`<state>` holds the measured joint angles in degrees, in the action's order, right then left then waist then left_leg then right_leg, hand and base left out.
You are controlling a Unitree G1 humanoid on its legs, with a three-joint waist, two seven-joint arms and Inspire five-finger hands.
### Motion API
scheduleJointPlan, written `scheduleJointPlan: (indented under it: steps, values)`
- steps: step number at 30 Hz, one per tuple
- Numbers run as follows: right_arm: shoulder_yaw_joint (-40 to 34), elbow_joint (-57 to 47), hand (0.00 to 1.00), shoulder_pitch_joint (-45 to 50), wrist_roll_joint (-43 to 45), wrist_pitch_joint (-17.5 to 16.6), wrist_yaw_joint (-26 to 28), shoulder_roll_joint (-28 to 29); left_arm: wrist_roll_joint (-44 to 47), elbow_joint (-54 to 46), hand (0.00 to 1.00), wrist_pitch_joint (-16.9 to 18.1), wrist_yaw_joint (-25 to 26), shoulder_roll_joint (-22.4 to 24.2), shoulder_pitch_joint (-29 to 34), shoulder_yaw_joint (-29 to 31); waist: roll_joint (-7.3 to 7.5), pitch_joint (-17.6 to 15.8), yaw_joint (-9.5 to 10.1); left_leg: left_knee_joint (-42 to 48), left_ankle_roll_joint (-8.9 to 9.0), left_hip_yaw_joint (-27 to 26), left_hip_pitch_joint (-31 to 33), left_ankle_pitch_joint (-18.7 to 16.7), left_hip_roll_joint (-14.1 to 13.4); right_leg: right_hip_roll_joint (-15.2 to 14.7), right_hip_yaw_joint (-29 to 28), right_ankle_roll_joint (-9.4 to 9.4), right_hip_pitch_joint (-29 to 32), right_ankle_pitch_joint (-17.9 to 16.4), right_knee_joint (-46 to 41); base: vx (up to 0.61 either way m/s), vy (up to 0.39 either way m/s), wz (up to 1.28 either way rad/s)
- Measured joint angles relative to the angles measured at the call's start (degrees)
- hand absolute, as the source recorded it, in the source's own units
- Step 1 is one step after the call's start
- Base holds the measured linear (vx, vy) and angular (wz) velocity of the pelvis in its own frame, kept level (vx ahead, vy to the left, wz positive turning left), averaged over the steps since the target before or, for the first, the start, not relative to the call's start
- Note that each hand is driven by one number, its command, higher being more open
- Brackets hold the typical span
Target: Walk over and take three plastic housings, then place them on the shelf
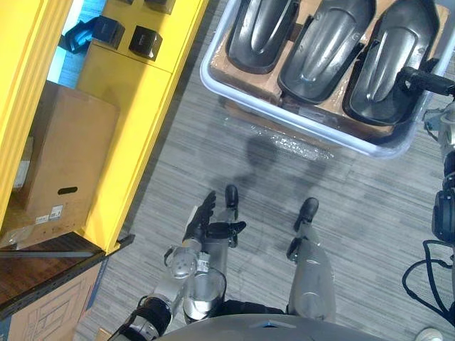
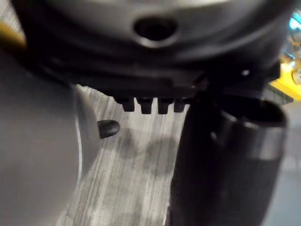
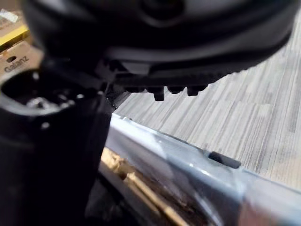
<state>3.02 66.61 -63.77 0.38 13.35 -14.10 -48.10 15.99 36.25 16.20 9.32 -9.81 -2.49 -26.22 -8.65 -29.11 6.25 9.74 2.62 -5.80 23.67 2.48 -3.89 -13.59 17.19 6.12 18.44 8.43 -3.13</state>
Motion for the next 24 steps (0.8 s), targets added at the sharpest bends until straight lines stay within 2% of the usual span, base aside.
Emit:
scheduleJointPlan:
  steps: [2,3,6,17,24]
  values:
    - [0.6,0.0,1.00,-0.7,-0.1,0.0,0.0,0.0,0.2,-0.3,1.00,0.0,0.3,0.1,0.0,0.0,-0.02,0.0,0.19,0.2,-0.04,0.0,0.5,0.0,0.0,0.0,-0.1,-0.03,0.4,0.1,0.0,0.00,0.000,0.00]
    - [1.2,0.0,0.00,-1.0,-0.2,0.0,0.0,0.0,0.2,-0.4,1.00,0.0,0.5,0.2,0.0,0.0,-0.05,0.0,0.21,0.5,-0.08,0.1,0.7,-0.1,0.0,0.0,0.0,-0.04,0.5,0.1,0.0,0.00,0.000,0.00]
    - [3.0,0.2,0.00,-2.3,-2.3,0.0,0.0,-2.3,0.2,-0.7,1.00,0.0,0.6,0.8,-0.6,-0.4,-1.49,-0.4,1.00,2.2,-0.11,0.4,1.9,-0.9,-0.2,0.0,0.2,-0.04,0.7,0.2,0.0,0.00,0.000,0.00]
    - [9.2,0.5,0.00,-3.6,-10.9,0.1,-2.1,-6.0,0.2,-0.8,1.00,1.0,0.7,0.9,-0.6,-0.4,-1.52,-0.4,1.55,2.2,-0.09,1.0,3.1,-0.9,-0.2,0.3,0.8,-0.09,1.5,0.2,0.1,0.01,-0.005,0.02]
    - [11.2,0.1,0.00,-4.1,-11.0,-1.5,-2.7,-6.0,0.2,-1.2,1.00,1.0,1.2,0.9,-0.6,-0.4,-1.55,-0.4,2.14,2.7,-0.05,1.4,3.1,-0.9,-0.3,0.4,1.4,-0.24,1.0,0.1,0.1,-0.01,-0.006,0.02]
